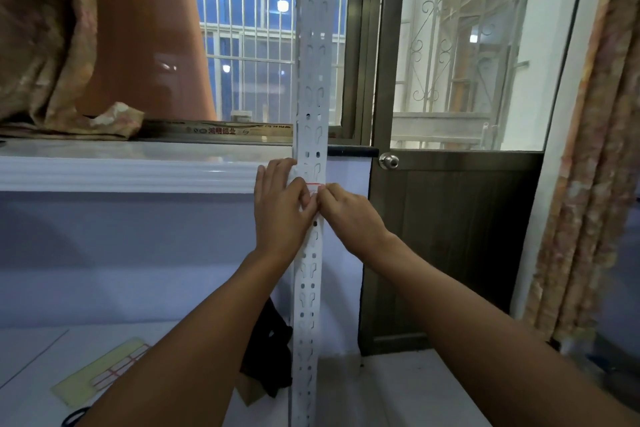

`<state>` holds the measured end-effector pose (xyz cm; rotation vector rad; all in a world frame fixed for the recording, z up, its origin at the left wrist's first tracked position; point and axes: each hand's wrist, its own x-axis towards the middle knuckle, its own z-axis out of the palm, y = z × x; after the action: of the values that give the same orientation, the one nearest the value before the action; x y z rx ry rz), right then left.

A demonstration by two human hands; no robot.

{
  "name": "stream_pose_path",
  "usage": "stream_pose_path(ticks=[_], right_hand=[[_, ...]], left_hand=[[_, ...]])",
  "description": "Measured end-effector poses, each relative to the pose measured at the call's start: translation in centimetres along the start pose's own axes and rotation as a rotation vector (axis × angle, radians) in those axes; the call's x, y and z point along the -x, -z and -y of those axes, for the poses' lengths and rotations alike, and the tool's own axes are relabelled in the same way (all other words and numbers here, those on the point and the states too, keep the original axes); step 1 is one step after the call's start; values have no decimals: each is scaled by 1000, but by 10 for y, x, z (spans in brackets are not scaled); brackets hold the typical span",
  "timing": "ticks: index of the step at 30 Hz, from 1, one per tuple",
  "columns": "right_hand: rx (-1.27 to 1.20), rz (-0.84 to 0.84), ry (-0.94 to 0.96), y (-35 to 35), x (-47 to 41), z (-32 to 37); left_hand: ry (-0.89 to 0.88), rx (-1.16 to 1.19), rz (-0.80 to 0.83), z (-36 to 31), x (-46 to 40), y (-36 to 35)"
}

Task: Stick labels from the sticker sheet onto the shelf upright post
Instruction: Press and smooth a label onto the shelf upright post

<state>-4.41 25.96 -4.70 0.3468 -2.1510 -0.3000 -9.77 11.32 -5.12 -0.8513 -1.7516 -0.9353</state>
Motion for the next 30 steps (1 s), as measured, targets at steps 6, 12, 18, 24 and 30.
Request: stream_pose_path(ticks=[6,12,18,24,30], right_hand=[[-110,-45,-98,4,-19,-5],[-494,-173,-366,9,2,-17],[-577,-175,-453,0,19,-4],[-491,-237,-464,-8,8,18],[-324,-194,-479,-8,2,26]], left_hand=[[-39,-19,-5,3,1,1],[-75,-28,6,14,0,0],[-96,-18,-16,19,1,-5],[-109,-38,-16,22,1,-8],[-110,-21,-34,21,2,-9]])
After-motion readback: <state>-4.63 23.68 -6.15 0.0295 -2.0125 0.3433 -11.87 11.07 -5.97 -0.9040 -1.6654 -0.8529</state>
